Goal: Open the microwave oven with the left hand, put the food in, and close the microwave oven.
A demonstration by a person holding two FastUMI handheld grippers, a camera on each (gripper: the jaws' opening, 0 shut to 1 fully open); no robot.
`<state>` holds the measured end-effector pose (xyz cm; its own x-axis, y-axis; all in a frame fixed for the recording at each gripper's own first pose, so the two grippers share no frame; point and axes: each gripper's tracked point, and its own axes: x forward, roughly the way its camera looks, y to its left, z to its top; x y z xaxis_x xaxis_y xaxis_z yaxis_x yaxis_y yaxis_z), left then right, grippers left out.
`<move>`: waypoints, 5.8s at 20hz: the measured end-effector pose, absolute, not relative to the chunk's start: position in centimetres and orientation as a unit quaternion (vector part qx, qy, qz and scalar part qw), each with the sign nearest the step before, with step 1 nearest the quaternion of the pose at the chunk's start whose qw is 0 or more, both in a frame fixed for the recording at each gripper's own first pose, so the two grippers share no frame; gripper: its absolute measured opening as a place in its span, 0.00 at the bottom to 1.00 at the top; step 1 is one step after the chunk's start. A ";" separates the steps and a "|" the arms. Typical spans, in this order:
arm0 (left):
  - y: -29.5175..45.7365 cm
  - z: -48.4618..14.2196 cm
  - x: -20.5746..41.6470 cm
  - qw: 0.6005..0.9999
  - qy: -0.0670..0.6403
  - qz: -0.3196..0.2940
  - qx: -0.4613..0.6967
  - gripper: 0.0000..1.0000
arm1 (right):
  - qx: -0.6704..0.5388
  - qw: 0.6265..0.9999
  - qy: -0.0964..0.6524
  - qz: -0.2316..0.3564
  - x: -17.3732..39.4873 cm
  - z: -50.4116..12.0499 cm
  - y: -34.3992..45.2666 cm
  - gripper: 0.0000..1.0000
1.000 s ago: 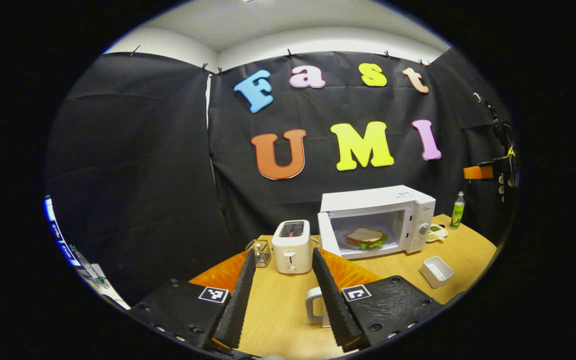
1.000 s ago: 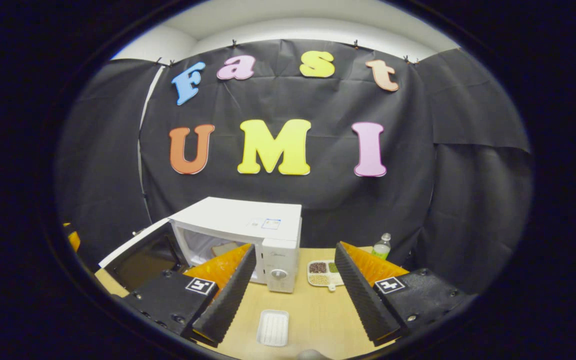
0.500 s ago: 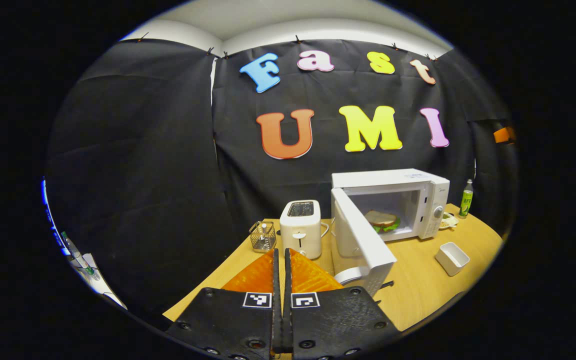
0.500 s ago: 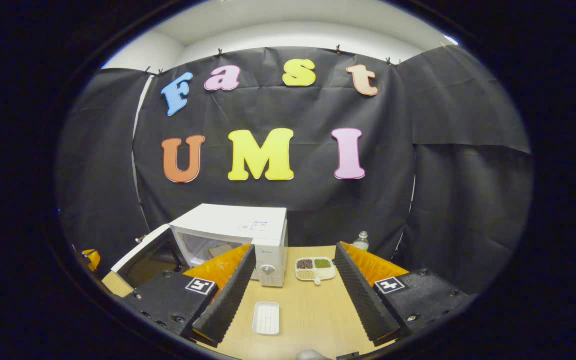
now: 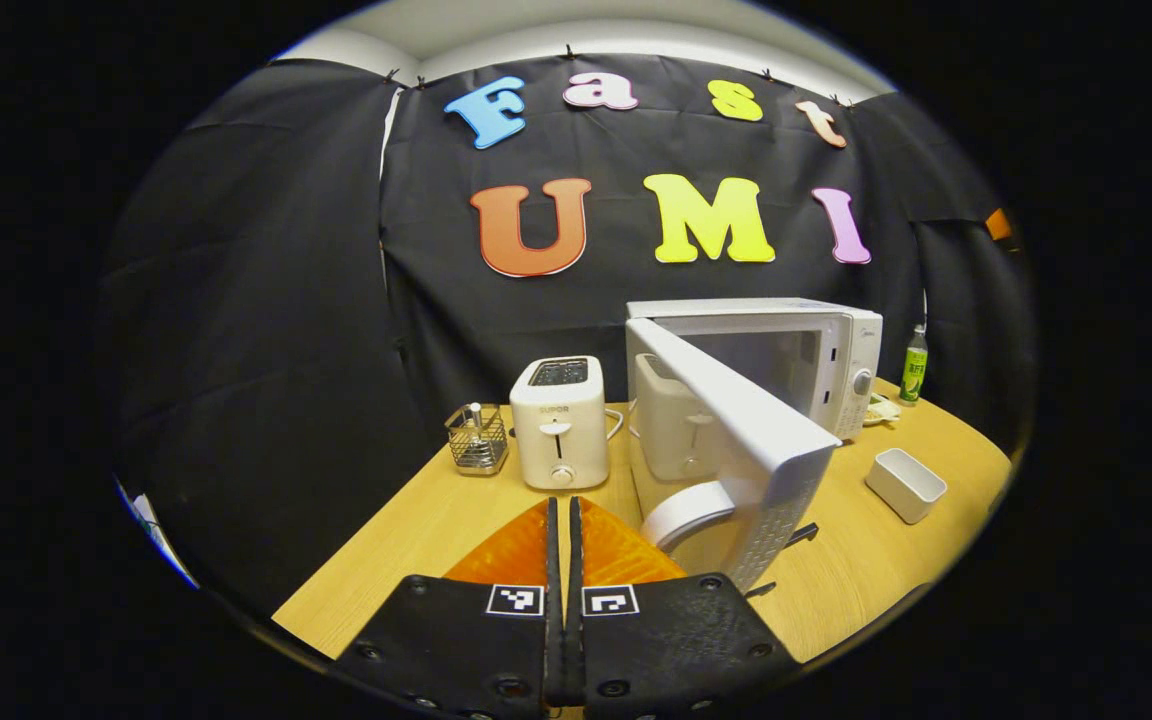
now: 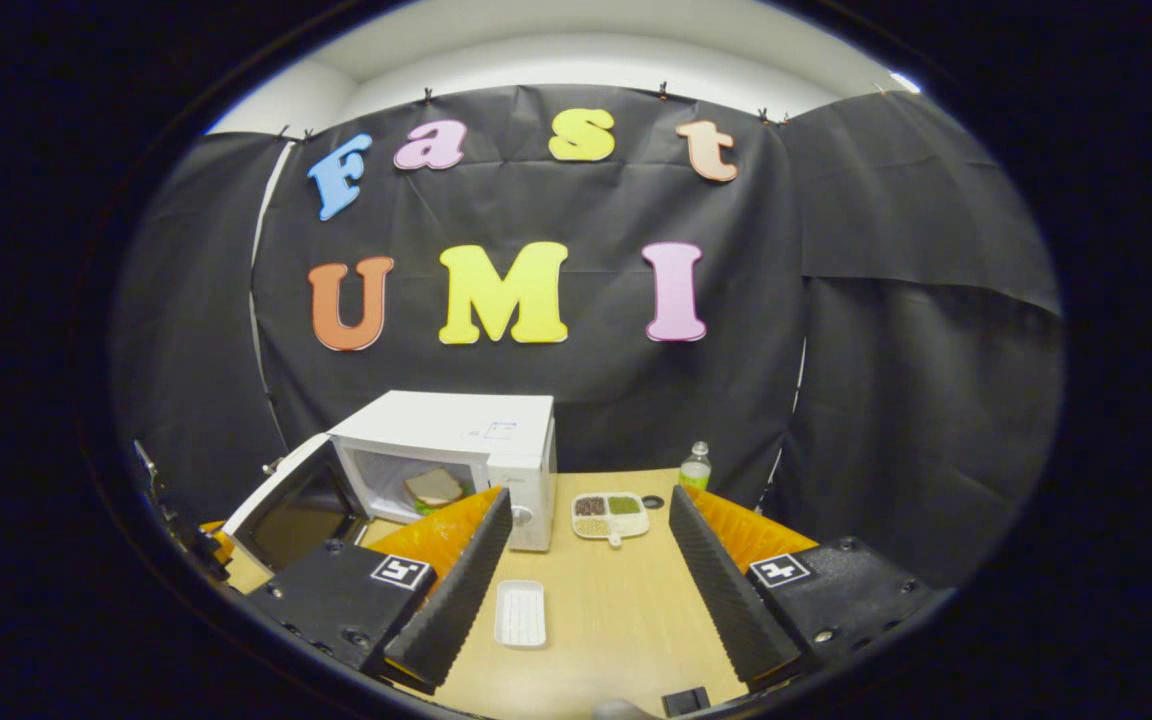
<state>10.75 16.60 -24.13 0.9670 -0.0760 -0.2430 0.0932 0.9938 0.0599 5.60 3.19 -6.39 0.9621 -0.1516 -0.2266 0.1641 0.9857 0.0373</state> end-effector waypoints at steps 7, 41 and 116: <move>12.3 -23.9 10.0 0.989 0.120 -0.078 0.041 0.00 | 0.034 0.989 0.119 -0.076 5.0 -7.3 2.4 0.92; -16.9 -23.0 24.9 0.973 0.096 -0.202 0.061 0.00 | 0.036 0.988 0.143 -0.041 11.4 -8.2 -7.2 0.92; 1.7 3.3 1.8 0.996 -0.030 -0.083 -0.003 0.96 | 0.020 0.999 0.018 -0.027 0.7 -1.4 3.2 0.92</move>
<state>1.85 1.73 3.34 0.9843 -0.1660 0.0594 0.1663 0.9861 -0.0008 0.74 3.19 -1.37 0.9979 -0.0539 -0.0362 0.0553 0.9977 0.0393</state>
